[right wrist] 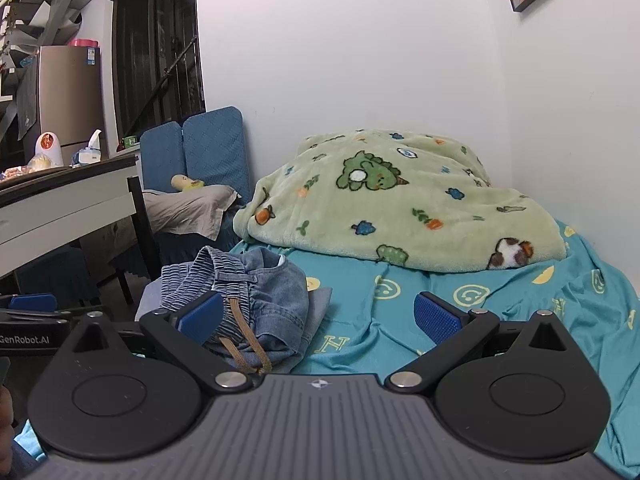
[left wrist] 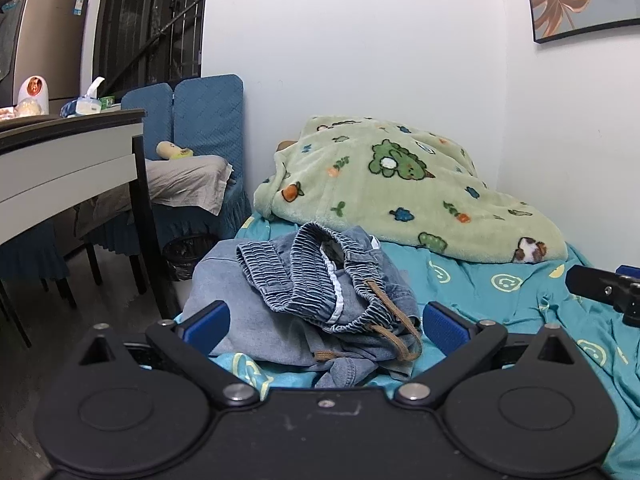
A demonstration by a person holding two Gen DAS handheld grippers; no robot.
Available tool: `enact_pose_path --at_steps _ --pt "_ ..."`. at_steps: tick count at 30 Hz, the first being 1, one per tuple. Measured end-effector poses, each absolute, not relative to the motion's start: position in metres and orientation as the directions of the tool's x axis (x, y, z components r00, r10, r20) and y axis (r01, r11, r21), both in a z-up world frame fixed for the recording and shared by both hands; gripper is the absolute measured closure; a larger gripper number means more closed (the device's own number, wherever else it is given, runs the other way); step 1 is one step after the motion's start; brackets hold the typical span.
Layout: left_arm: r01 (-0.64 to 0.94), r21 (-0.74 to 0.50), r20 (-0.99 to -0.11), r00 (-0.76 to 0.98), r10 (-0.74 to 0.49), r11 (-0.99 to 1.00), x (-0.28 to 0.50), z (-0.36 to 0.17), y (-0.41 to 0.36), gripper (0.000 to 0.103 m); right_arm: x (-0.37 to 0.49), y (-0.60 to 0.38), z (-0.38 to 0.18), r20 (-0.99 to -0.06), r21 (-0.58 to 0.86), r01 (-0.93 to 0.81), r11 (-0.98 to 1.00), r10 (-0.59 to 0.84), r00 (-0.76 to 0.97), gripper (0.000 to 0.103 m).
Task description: Fold clothes
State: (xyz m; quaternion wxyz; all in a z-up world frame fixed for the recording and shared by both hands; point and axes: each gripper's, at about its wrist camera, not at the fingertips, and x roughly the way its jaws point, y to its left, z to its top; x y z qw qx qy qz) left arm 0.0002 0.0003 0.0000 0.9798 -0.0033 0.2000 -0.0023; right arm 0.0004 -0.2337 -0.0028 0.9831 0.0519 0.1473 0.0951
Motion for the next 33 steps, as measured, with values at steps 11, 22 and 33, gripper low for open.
enact_pose_path --at_steps 11,22,33 --pt "0.005 0.010 -0.393 0.920 -0.001 1.000 -0.001 -0.003 -0.003 0.000 -0.003 -0.236 -0.001 -0.263 0.164 -0.177 0.970 0.216 0.940 0.000" --pt "0.007 -0.004 -0.407 0.914 -0.008 1.000 0.002 -0.002 0.001 0.000 -0.001 -0.234 -0.004 -0.282 0.157 -0.176 0.972 0.215 0.935 0.000" --pt "0.020 -0.018 -0.417 0.909 -0.026 1.000 0.004 -0.003 0.002 0.000 0.001 -0.231 -0.004 -0.285 0.140 -0.187 0.972 0.220 0.933 0.000"
